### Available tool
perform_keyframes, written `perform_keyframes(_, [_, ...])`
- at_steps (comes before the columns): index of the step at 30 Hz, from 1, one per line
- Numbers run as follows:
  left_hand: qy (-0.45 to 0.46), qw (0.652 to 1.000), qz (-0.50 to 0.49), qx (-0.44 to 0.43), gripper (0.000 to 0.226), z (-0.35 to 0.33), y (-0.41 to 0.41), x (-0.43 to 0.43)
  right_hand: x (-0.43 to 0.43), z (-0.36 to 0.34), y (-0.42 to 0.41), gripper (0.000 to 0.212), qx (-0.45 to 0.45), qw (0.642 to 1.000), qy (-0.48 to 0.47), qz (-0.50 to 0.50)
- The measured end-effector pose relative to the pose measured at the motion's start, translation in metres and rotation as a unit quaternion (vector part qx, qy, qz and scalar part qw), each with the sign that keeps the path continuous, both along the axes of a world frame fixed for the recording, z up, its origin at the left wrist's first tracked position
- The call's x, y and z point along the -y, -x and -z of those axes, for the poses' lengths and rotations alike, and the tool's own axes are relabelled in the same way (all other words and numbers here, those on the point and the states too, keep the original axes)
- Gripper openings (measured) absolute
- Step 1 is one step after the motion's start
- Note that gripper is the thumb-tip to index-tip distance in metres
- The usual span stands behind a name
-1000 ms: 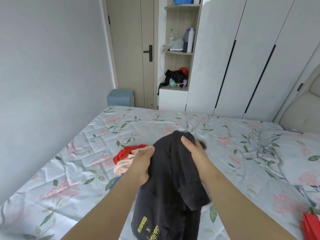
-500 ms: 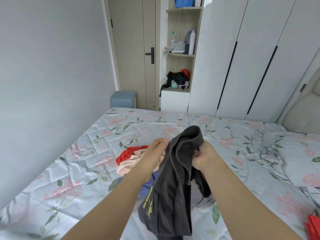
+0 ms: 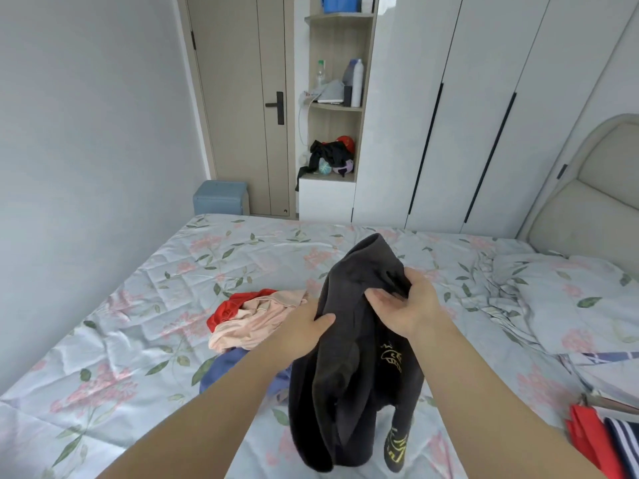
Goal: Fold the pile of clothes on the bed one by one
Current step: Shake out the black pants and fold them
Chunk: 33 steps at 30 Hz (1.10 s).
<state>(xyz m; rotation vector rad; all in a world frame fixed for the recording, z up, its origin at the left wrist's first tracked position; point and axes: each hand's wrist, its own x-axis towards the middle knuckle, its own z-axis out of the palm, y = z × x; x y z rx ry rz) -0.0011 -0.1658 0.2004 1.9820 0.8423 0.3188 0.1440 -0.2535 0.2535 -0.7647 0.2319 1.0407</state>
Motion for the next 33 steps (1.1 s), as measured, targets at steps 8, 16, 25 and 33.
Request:
perform_keyframes(8, [-0.241, 0.954, 0.149, -0.095, 0.03, -0.061, 0.009, -0.029, -0.006, -0.014, 0.011, 0.064, 0.671, 0.712, 0.171, -0.116])
perform_keyframes(16, [-0.298, 0.925, 0.198, -0.127, 0.016, -0.089, 0.024, -0.037, -0.024, -0.005, 0.016, 0.057, 0.837, 0.355, 0.217, -0.356])
perform_keyframes(25, [-0.346, 0.894, 0.127, -0.255, 0.056, -0.085, 0.041, -0.057, -0.03, -0.029, 0.019, 0.016, 0.877, 0.357, 0.205, -0.248])
perform_keyframes(33, [-0.489, 0.858, 0.003, -0.156, 0.026, -0.1, 0.024, -0.067, -0.032, -0.076, 0.002, 0.014, 0.876, 0.382, 0.251, -0.155])
